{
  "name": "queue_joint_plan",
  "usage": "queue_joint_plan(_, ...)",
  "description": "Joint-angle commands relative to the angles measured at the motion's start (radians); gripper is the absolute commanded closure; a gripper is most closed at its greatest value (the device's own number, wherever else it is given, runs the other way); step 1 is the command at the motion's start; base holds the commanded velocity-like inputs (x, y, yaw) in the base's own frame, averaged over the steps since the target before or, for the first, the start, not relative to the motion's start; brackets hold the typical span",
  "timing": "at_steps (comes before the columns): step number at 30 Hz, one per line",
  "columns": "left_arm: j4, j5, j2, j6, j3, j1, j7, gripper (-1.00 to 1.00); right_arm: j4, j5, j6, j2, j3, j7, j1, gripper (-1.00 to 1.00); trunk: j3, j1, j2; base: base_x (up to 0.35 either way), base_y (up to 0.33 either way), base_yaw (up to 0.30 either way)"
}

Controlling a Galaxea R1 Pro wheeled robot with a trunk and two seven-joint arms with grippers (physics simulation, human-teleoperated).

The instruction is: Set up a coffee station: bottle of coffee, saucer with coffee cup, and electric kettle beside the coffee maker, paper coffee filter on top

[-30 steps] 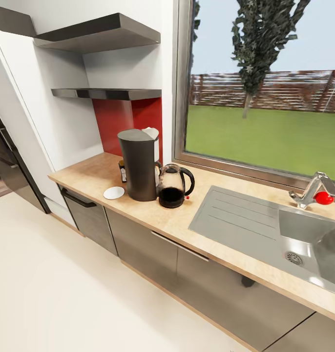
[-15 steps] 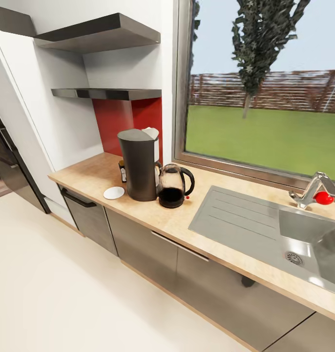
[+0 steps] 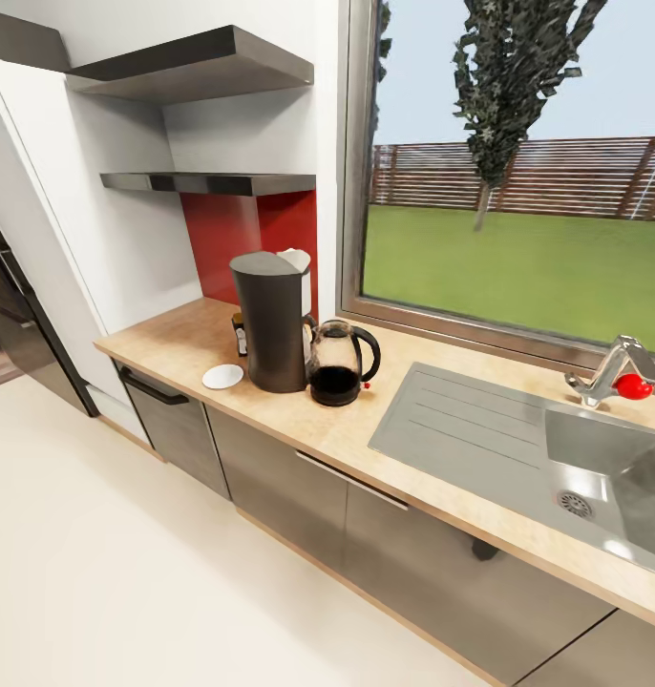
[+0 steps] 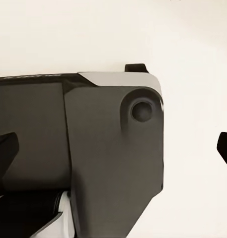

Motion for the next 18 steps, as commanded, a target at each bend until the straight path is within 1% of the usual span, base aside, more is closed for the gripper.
queue_joint_plan(1,0.001,-0.011,0.000,-0.005,0.008,-0.001,-0.003,-1.00,-0.002,-0.008,0.004,0.000,0.004,-0.003,-0.001,-1.00,-0.002,0.001,-0.002,0.000,0.000,0.000)
queue_joint_plan(8,0.001,-0.011,0.000,-0.006,0.008,-0.001,-0.001,-1.00,-0.001,-0.009,-0.002,0.001,0.005,0.001,-0.001,-1.00,-0.002,0.001,-0.002,0.000,0.000,-0.002)
queue_joint_plan(10,0.000,-0.011,0.000,-0.006,0.009,-0.001,0.000,-1.00,-0.001,-0.009,-0.002,0.000,0.005,0.002,-0.001,-1.00,-0.002,0.001,-0.002,0.000,0.000,-0.074)
queue_joint_plan(13,-0.001,-0.011,0.000,-0.007,0.010,-0.001,0.000,-1.00,0.000,-0.009,-0.003,-0.001,0.006,0.003,-0.001,-1.00,-0.002,0.001,-0.002,0.000,0.000,-0.180)
queue_joint_plan(18,-0.001,-0.011,0.000,-0.008,0.010,-0.002,0.000,-1.00,0.002,-0.009,-0.003,-0.001,0.008,0.004,0.000,-1.00,-0.002,0.001,-0.002,0.000,0.000,-0.243)
